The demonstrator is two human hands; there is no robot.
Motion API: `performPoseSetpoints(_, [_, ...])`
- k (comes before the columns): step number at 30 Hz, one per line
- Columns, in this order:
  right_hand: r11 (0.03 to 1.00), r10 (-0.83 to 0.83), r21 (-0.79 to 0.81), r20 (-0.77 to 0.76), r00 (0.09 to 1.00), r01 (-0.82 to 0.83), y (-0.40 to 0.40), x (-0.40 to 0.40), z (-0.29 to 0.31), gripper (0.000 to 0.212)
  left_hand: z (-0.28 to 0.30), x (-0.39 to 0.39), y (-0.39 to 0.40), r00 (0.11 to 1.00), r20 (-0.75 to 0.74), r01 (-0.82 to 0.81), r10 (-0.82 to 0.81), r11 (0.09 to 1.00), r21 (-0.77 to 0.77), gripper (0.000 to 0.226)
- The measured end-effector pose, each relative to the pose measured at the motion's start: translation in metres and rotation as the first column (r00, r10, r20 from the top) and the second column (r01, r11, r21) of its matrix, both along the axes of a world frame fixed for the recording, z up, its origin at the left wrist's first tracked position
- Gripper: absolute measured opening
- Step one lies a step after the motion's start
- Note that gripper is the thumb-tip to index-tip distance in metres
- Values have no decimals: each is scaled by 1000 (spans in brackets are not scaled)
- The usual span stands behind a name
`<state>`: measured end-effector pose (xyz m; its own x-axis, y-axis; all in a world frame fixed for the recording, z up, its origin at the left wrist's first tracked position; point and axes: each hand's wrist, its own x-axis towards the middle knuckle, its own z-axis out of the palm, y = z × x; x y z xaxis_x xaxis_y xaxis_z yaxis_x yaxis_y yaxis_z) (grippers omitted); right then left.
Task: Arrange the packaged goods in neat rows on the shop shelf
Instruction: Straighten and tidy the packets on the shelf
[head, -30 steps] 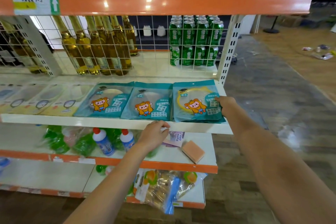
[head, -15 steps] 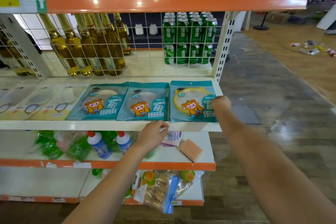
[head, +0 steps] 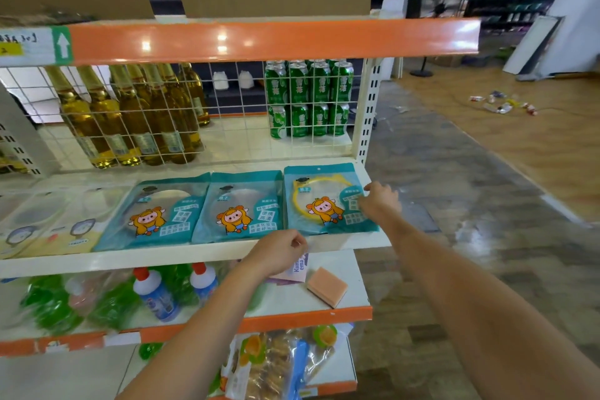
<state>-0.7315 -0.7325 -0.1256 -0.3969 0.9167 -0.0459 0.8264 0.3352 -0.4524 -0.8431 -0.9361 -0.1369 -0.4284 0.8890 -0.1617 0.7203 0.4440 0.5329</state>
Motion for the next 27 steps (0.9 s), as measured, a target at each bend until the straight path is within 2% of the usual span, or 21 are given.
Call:
performPoseSetpoints(4, [985,96,132,84,992,-107,-11,5,10,38,17,2,8,999,-22,33,-32,999,38,28])
performPoseSetpoints(10, [947,235,183,168,957,-265,-35,10,9,35,26,3,5,992,-116,-37,51,992,120,28])
performPoseSetpoints(15, [910,337,178,206,919,-374,-52,15,9,35,22,4,-10,974,-159,-146,159,985,93,25])
performPoseSetpoints(20, [871,410,186,235,881,-455,-69,11,19,36,25,7,-28,942,-218,-251,254,967,40,31])
performPoseSetpoints(27, [751,559,205,306,770,-627,-123,-3,16,35,13,20,-81,900,-254,-375,353,926,-43,37])
